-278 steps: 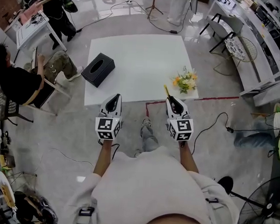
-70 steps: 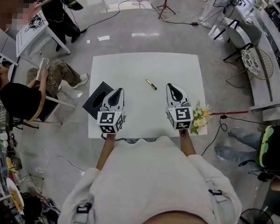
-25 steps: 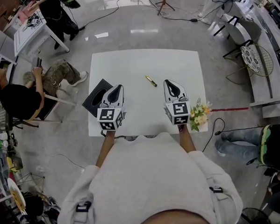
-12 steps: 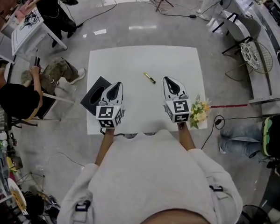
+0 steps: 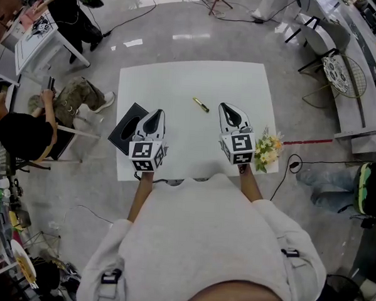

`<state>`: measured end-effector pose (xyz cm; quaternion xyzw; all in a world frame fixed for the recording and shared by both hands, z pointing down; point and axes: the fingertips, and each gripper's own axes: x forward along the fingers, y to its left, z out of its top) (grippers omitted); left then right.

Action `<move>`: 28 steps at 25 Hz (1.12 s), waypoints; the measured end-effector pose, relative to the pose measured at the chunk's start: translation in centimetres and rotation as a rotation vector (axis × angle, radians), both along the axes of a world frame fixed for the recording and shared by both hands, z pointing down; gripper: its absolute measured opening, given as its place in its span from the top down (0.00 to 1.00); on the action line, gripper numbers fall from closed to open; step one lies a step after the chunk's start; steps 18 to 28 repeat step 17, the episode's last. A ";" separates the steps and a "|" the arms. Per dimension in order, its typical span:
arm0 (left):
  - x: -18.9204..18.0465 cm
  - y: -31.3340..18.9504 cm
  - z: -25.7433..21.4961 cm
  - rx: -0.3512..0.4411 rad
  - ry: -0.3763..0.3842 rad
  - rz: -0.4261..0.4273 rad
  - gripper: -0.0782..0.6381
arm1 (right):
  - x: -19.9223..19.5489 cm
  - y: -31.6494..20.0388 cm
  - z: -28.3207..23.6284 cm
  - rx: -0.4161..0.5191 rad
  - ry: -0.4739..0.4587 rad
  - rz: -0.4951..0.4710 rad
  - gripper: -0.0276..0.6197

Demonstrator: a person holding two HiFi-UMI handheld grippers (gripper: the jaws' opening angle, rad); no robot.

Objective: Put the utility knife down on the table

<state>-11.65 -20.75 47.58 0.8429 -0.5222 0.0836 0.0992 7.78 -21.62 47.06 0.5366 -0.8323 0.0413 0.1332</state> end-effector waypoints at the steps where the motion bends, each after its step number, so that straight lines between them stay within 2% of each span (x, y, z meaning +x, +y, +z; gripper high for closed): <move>1: 0.0 0.0 0.0 0.000 0.000 0.000 0.86 | 0.0 0.0 0.0 0.000 -0.001 0.000 0.91; 28: 0.2 0.1 0.4 -0.001 -0.003 0.001 0.86 | 0.3 0.2 0.9 -0.006 0.012 0.004 0.91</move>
